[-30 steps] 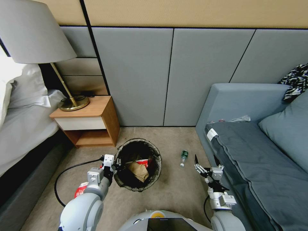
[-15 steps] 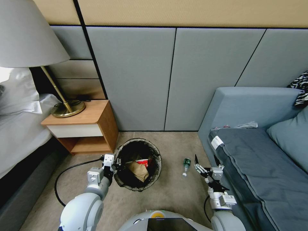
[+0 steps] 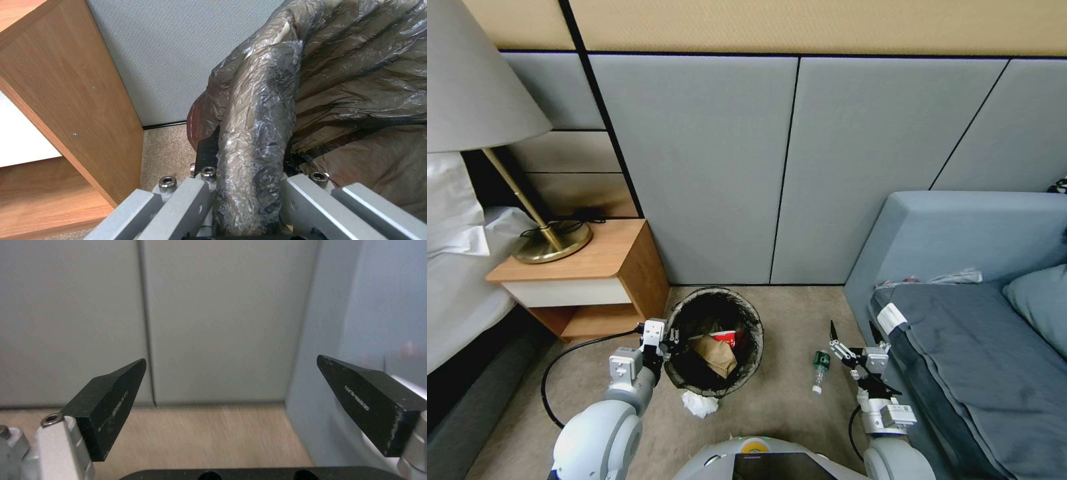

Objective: Pick up the trash bin, then pick up the garbage from the floor and place it into the trash bin.

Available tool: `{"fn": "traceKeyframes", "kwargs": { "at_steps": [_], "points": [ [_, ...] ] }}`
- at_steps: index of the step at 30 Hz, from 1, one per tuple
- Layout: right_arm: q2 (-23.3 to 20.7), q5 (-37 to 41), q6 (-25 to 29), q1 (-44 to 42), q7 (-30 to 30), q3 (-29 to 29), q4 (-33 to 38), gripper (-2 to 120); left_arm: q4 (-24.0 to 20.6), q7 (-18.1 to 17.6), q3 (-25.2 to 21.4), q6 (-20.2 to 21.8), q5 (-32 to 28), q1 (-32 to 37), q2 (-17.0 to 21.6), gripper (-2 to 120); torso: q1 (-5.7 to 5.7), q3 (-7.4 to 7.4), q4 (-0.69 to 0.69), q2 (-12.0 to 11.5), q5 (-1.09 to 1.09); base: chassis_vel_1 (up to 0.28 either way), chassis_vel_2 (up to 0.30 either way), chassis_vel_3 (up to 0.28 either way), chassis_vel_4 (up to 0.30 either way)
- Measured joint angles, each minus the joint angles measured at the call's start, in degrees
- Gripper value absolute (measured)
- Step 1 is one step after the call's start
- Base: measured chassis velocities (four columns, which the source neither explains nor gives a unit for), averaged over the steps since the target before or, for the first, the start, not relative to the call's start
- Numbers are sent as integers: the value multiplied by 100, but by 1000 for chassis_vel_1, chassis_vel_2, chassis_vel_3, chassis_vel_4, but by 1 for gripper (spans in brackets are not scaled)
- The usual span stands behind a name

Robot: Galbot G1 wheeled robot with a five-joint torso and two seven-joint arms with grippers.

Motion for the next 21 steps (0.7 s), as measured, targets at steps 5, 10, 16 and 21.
{"fn": "traceKeyframes", "kwargs": {
  "at_steps": [5,10,16,21],
  "points": [
    [-63,59,-587,573,227,-47,-390,100,-30,-2,-15,0,-21,8,13,2,0,0,1,0,0,0,0,0,0],
    [-134,280,-1059,945,289,-116,-691,100,-63,-12,-27,1,-49,9,18,2,0,1,1,0,0,0,0,0,0],
    [-216,714,-1469,1402,341,-250,-1351,100,-94,-21,-28,16,-60,4,11,2,0,0,1,-1,0,0,0,0,0],
    [-243,920,-1629,1660,397,-293,-1771,100,-125,-24,-29,27,-60,18,9,2,0,1,1,0,0,0,0,0,0]
  ]
}}
